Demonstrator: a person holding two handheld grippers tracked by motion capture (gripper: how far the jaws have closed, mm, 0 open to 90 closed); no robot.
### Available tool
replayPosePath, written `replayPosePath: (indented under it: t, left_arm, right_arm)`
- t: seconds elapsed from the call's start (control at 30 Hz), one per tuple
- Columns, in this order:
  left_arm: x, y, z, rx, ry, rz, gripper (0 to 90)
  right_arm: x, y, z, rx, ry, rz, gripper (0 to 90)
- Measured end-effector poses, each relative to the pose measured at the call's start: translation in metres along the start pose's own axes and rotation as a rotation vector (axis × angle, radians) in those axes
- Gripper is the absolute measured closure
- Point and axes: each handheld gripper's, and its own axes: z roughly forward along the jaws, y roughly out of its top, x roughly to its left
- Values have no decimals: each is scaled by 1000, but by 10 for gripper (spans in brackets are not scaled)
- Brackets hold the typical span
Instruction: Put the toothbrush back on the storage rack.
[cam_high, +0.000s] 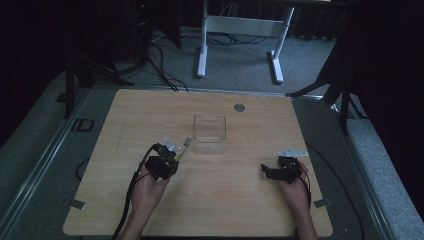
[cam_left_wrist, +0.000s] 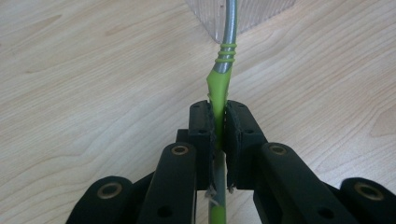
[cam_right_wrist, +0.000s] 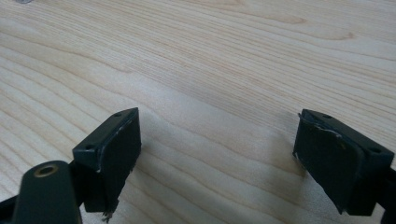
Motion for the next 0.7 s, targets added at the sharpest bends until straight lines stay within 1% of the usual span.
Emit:
replayPosePath:
  t: [0.2, 0.3, 0.47, 0.53, 0.7]
  left_arm:
    - [1, 0, -2, -26, 0, -3, 818]
    - [1, 0, -2, -38, -15, -8, 818]
    - [2, -1, -3, -67, -29, -1, 818]
    - [1, -1, -4, -74, -26, 3, 818]
    - [2, 0, -7, -108, -23, -4, 818]
  right_arm:
    - [0, 0, 0, 0, 0, 0, 148]
    - [0, 0, 0, 0, 0, 0, 148]
    - [0, 0, 0, 0, 0, 0, 148]
    - [0, 0, 0, 0, 0, 0, 148]
    - [0, 0, 0, 0, 0, 0, 148]
